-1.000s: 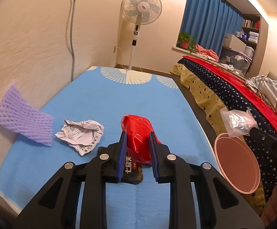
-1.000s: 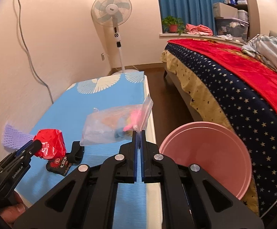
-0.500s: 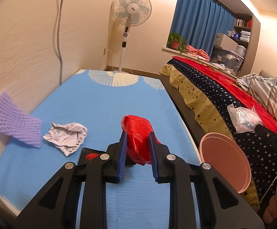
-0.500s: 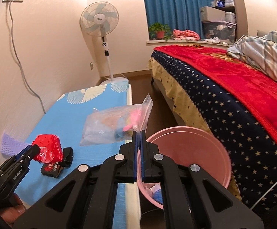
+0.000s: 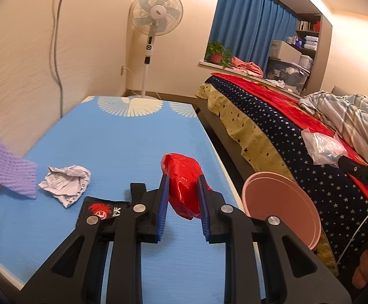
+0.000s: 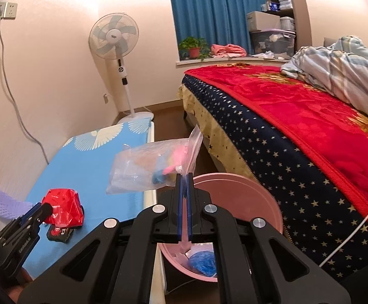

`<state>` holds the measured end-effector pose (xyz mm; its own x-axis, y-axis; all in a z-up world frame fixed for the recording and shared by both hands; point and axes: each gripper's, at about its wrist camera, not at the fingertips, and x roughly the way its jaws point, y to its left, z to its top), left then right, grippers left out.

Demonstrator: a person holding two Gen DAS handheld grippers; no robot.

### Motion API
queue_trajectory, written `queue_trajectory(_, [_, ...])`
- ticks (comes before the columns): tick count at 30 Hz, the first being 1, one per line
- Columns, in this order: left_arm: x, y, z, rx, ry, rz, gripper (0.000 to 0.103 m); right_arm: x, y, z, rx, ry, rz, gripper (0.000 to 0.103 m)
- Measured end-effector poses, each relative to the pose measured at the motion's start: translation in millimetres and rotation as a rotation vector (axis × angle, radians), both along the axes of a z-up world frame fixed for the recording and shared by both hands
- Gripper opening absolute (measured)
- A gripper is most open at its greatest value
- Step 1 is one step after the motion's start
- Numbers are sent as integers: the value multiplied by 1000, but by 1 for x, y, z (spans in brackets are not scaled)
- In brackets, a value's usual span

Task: Collect trash
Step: 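Carry the red bag and ziplock bag over the pink bin and open both grippers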

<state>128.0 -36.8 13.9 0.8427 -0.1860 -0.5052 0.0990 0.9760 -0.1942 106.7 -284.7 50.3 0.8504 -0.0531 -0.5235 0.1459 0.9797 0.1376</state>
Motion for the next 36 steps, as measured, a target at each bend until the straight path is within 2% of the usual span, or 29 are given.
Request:
queue_trajectory(17, [-1,-37,-1,38,-3,-71,22,-5,-24,-1,20,-20,-81,3])
queue_trajectory(36, [14,-94,-12,65,10,-174,21,13,-50,-23,-9,33,-201,3])
